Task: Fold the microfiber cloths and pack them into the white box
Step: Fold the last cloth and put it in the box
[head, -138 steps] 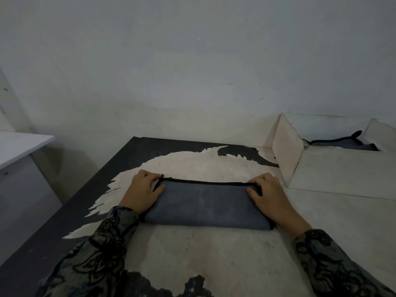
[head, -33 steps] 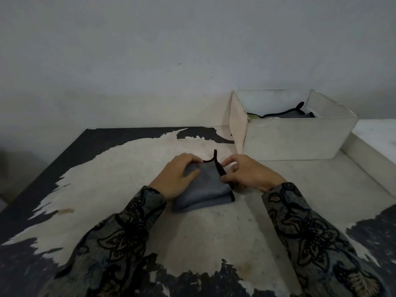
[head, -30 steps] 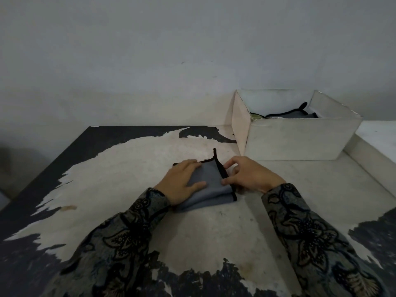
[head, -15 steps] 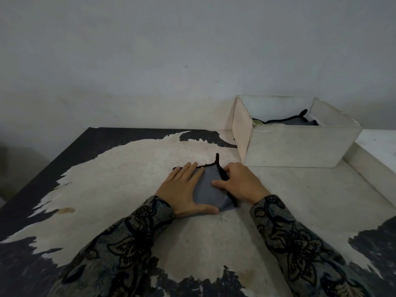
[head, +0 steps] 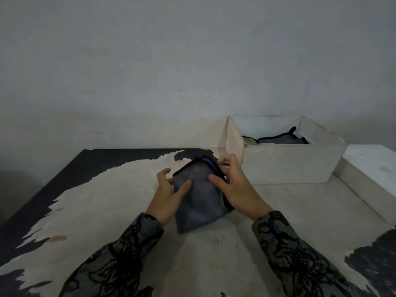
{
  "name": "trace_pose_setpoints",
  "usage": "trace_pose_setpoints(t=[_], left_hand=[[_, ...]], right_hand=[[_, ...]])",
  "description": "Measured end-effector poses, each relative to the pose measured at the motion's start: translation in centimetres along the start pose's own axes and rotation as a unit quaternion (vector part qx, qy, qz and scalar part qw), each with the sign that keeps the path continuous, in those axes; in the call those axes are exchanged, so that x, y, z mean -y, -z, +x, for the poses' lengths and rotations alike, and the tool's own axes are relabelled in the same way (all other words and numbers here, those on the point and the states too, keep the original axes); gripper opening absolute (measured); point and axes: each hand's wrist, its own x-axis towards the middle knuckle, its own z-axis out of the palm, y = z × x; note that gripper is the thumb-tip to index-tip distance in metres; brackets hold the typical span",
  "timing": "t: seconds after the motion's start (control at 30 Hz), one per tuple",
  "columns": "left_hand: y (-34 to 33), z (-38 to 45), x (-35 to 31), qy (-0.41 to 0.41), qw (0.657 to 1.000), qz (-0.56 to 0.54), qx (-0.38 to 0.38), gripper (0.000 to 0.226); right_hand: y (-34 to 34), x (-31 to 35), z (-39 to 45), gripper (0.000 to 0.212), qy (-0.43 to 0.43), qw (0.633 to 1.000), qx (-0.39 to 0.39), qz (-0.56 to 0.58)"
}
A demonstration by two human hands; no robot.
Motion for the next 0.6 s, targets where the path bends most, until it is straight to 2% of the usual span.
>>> trace_pose_setpoints(t=[0.1,0.2,0.3,0.43,0.5,0.6], left_hand=[[0.5,0.2,-2.8,0.091,0.98,-0.171,0.045,0.061],[0.6,0.7,-5.6,0.071,0.949,-0.272,0.147,0.048],[0.7,2.1,-9.2,-0.016,0.963,-0.218,0.156,0.052],[-1.2,4.5,-15.1,-0.109,0.971,-0.104,0.184,0.025],[-3.0,6.2,-17.5,-0.151,0.973,-0.03,0.171,0.013],[-6.1,9.1,-20.4,-0.18,0.971,0.033,0.154,0.016]], right_hand=[[1.6,1.8,0.4,0.023,0.07,0.997,-0.033,0.01],[3.5,3.6,0.9,0.023,0.129,0.988,-0.077,-0.025],[6.1,5.0,2.1,0.026,0.162,0.976,-0.136,-0.056],[11.1,6.2,4.3,0.022,0.146,0.966,-0.203,-0.066],[13.3,6.6,5.5,0.017,0.118,0.96,-0.242,-0.07],[17.0,6.5,7.8,0.02,0.045,0.947,-0.295,-0.117]])
